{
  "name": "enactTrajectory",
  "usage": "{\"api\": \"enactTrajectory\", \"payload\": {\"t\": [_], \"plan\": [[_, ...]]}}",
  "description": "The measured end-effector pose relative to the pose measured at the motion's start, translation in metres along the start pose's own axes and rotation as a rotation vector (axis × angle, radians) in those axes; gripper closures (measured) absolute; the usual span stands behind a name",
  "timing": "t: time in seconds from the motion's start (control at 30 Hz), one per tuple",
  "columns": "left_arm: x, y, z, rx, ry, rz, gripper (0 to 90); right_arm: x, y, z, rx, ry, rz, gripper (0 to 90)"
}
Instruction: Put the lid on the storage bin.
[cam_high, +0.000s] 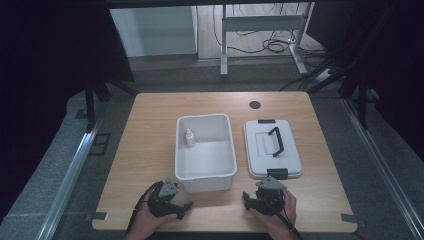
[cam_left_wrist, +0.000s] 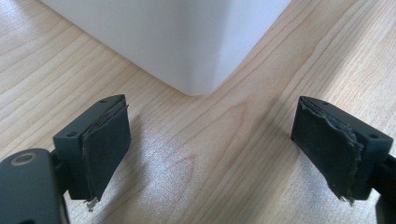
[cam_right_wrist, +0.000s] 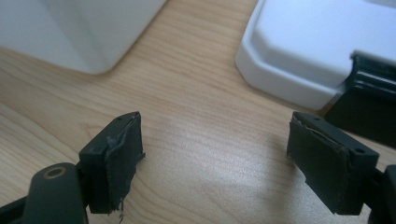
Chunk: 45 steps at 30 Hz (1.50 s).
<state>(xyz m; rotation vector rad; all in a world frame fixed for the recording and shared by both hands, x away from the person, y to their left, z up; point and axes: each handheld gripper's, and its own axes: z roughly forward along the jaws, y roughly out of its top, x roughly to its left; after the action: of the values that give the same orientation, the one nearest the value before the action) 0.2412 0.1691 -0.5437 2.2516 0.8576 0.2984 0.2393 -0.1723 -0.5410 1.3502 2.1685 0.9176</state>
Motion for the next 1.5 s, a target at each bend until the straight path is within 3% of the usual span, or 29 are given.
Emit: {"api": "enactTrajectory", "payload": {"t": [0.73,1.1,1.5], "plan": [[0.0,0.0,0.0,0.0,-0.001,0.0,11.7,0.002,-0.001,-0.002,-0.003,0.007,0.007,23.0],[0.0,0.0,0.0,0.0,-0.005,0.005,11.7,0.0,0.002,-0.018,-0.022,0.022,-0.001,25.3],[0.0,0.0,0.0,0.0,-0.002,0.003,11.8,-0.018,0.008,-0.034,-0.005,0.049,0.077,29.0]]}}
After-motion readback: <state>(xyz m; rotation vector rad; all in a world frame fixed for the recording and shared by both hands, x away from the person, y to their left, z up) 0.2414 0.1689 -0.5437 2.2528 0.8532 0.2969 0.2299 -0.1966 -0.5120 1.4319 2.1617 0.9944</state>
